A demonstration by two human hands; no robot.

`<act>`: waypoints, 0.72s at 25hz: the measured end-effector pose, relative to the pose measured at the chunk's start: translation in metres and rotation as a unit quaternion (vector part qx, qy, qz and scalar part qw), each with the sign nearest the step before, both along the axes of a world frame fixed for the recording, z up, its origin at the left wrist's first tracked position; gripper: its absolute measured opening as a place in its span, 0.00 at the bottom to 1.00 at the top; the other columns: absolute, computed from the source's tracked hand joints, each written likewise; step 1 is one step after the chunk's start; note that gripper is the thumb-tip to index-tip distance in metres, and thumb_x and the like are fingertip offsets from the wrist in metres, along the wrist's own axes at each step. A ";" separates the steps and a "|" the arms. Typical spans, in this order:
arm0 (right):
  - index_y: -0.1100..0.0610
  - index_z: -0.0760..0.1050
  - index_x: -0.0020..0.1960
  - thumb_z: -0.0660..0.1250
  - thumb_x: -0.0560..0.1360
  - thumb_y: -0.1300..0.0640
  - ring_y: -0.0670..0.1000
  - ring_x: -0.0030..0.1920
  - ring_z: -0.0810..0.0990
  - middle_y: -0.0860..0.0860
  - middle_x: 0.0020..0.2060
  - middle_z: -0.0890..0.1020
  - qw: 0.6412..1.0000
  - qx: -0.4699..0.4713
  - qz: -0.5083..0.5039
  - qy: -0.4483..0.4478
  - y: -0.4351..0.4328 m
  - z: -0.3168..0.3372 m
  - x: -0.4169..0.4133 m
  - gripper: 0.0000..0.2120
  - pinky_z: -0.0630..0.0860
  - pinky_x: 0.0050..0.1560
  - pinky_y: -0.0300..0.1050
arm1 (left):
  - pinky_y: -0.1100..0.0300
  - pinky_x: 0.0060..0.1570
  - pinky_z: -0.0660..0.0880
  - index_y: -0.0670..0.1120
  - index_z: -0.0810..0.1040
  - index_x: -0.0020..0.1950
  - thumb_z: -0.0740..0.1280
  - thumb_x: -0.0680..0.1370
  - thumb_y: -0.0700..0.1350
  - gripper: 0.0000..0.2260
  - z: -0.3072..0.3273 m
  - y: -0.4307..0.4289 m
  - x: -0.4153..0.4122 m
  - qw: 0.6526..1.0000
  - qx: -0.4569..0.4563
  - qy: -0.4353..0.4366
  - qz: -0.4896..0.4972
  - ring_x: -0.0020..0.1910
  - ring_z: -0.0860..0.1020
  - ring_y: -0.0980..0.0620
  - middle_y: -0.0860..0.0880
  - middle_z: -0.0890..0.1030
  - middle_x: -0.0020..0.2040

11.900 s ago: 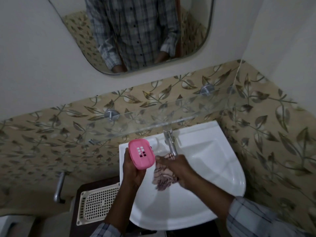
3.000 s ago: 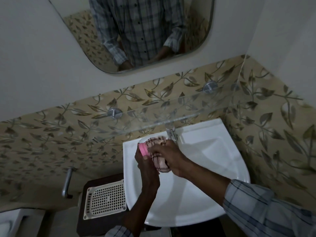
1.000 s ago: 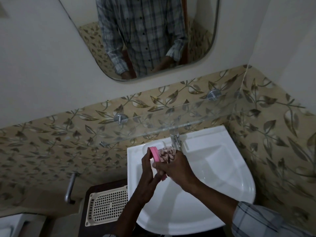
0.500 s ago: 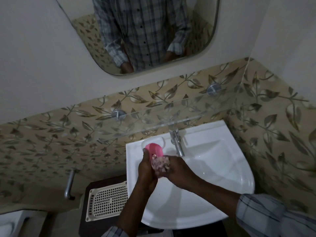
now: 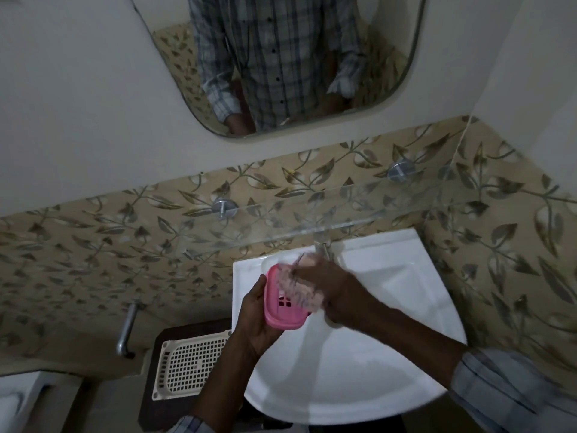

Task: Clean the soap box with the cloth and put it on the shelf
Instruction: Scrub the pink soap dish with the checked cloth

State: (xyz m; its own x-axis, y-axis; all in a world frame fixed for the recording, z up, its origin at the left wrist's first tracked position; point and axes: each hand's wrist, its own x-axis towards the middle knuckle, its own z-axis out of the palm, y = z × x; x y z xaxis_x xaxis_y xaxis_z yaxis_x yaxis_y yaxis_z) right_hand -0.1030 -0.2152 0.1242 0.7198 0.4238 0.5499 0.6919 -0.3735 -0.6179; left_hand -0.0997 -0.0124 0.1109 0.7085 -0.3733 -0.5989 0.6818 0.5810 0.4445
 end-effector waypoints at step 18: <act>0.55 0.84 0.54 0.66 0.74 0.76 0.52 0.49 0.86 0.53 0.49 0.88 0.841 0.369 -0.047 0.393 -0.035 0.003 0.008 0.19 0.83 0.50 0.46 | 0.50 0.45 0.81 0.43 0.84 0.56 0.72 0.71 0.56 0.21 -0.011 0.003 -0.016 0.916 0.359 -0.161 -0.075 0.45 0.84 0.45 0.39 0.86 0.48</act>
